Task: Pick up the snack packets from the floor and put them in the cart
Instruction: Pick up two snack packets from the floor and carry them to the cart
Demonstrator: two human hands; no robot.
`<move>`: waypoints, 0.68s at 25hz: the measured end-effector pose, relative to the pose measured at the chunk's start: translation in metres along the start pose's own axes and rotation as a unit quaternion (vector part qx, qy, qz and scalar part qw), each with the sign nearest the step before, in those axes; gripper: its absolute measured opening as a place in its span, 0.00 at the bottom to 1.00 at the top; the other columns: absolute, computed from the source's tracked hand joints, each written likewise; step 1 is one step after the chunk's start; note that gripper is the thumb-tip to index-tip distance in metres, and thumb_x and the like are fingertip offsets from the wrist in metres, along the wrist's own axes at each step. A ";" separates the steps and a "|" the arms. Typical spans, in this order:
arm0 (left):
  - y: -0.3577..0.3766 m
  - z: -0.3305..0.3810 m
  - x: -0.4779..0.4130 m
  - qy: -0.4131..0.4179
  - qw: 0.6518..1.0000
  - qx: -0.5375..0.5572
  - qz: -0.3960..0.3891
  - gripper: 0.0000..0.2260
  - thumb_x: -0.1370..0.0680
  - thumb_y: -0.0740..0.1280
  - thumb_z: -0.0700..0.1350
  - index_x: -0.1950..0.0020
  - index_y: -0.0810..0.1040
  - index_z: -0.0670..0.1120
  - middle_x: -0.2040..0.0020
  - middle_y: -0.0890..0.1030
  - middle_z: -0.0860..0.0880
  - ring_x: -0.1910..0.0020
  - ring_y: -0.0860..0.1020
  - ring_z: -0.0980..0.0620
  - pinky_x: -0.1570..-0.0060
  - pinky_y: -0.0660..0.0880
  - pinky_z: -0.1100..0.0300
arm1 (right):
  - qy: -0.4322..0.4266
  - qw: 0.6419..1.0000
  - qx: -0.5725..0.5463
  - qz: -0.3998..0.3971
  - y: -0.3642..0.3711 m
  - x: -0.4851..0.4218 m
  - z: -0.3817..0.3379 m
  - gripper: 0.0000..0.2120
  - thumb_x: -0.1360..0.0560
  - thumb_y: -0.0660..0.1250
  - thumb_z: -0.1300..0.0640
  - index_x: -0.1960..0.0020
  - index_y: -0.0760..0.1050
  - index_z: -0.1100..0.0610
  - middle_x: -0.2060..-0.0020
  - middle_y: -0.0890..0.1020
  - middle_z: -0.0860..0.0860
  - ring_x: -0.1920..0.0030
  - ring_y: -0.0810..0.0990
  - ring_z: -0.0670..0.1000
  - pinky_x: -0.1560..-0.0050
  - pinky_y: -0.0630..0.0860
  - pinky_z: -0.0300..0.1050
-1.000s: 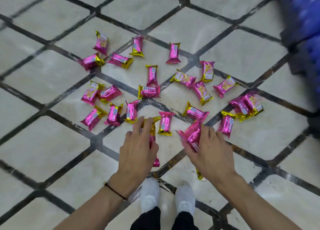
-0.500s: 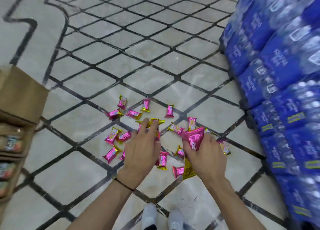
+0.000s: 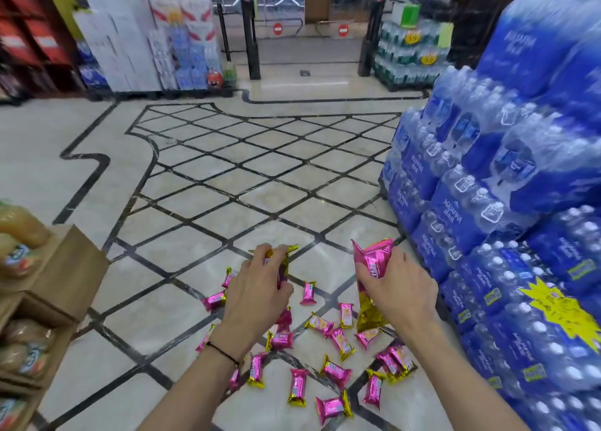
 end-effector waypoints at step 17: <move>-0.014 0.150 -0.004 0.254 0.967 0.013 -0.008 0.25 0.27 0.64 0.52 0.30 0.64 0.56 0.33 0.68 0.54 0.47 0.75 0.45 0.61 0.77 0.51 | 0.177 0.979 0.072 0.065 -0.102 0.063 0.093 0.34 0.27 0.53 0.26 0.42 0.72 0.54 0.46 0.80 0.51 0.47 0.81 0.56 0.54 0.75 0.51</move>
Point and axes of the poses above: each hand's wrist, its own x-axis away from the middle knuckle, its own y-axis out of the palm, z = x × y, the point moved 1 cm from there along -x, towards the middle knuckle
